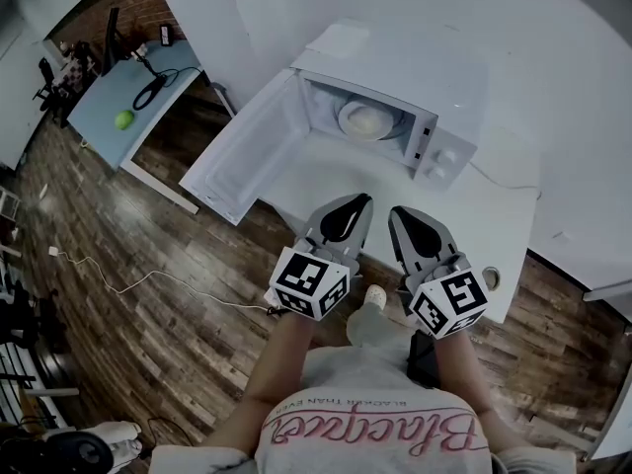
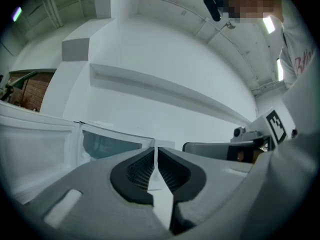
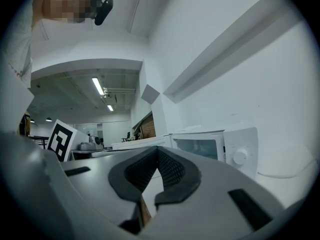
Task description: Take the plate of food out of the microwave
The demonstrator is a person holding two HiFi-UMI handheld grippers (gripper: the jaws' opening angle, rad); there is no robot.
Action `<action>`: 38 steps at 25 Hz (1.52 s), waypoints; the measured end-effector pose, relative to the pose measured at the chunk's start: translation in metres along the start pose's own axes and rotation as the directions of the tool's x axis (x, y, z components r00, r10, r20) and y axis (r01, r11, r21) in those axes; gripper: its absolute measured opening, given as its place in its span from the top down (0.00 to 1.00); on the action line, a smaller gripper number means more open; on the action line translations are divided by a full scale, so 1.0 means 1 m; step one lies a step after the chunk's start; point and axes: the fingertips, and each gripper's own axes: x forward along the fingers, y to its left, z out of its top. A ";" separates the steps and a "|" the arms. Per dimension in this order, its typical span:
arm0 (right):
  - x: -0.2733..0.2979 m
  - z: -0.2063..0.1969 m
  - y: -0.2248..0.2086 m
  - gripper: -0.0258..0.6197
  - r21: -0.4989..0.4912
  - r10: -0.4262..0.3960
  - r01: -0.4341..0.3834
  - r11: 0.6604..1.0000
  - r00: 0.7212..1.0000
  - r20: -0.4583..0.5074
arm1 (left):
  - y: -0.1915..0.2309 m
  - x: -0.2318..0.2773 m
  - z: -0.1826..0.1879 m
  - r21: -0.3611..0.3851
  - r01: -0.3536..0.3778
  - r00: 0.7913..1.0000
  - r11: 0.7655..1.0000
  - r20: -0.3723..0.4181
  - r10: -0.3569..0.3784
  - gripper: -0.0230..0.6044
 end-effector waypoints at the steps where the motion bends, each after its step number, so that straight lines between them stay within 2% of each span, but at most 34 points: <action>1: 0.003 0.001 -0.006 0.95 -0.001 0.000 0.000 1.000 1.000 -0.001 | 0.003 0.007 -0.002 -0.015 -0.001 1.000 1.000 -0.014 0.001 0.95; 4: 0.013 0.004 -0.021 0.95 0.000 0.010 -0.010 1.000 1.000 0.001 | 0.008 0.026 -0.007 -0.034 -0.002 0.999 0.999 -0.054 0.000 0.93; 8: 0.029 0.007 -0.041 0.95 0.042 0.025 -0.025 0.999 1.000 0.012 | 0.017 0.048 -0.012 -0.031 0.009 0.997 0.999 -0.080 -0.011 0.75; 10: 0.035 0.008 -0.050 0.95 0.052 0.034 -0.035 0.998 0.999 0.014 | 0.025 0.057 -0.017 -0.059 0.004 0.995 0.998 -0.099 -0.010 0.72; 12: 0.041 0.006 -0.059 0.95 0.036 0.040 -0.040 0.999 0.999 -0.004 | 0.035 0.064 -0.021 -0.081 -0.021 0.994 0.997 -0.108 0.012 0.72; 16: 0.050 0.006 -0.074 0.95 0.003 0.066 -0.065 0.998 0.998 -0.019 | 0.053 0.076 -0.026 -0.047 -0.065 0.994 0.997 -0.092 0.060 0.72; 19: 0.058 0.000 -0.080 0.95 -0.033 0.096 -0.097 0.995 0.994 -0.043 | 0.057 0.088 -0.032 -0.123 -0.048 0.995 0.991 -0.089 0.037 0.73; 22: 0.063 -0.004 -0.082 0.95 -0.076 0.128 -0.133 0.988 0.990 -0.065 | 0.064 0.095 -0.036 -0.218 -0.067 0.996 0.974 -0.064 0.054 0.81; 28: 0.071 -0.016 -0.095 0.95 -0.078 0.103 -0.112 0.991 0.989 -0.107 | 0.071 0.098 -0.040 -0.250 -0.095 0.995 0.963 -0.049 0.085 0.81; 32: 0.075 -0.028 -0.094 0.95 -0.109 0.115 -0.131 0.985 0.982 -0.149 | 0.075 0.098 -0.048 -0.271 -0.102 0.994 0.957 -0.058 0.089 0.81; 38: 0.085 -0.039 -0.092 0.95 -0.121 0.140 -0.161 0.980 0.977 -0.163 | 0.087 0.106 -0.060 -0.347 -0.104 0.994 0.932 -0.048 0.094 0.81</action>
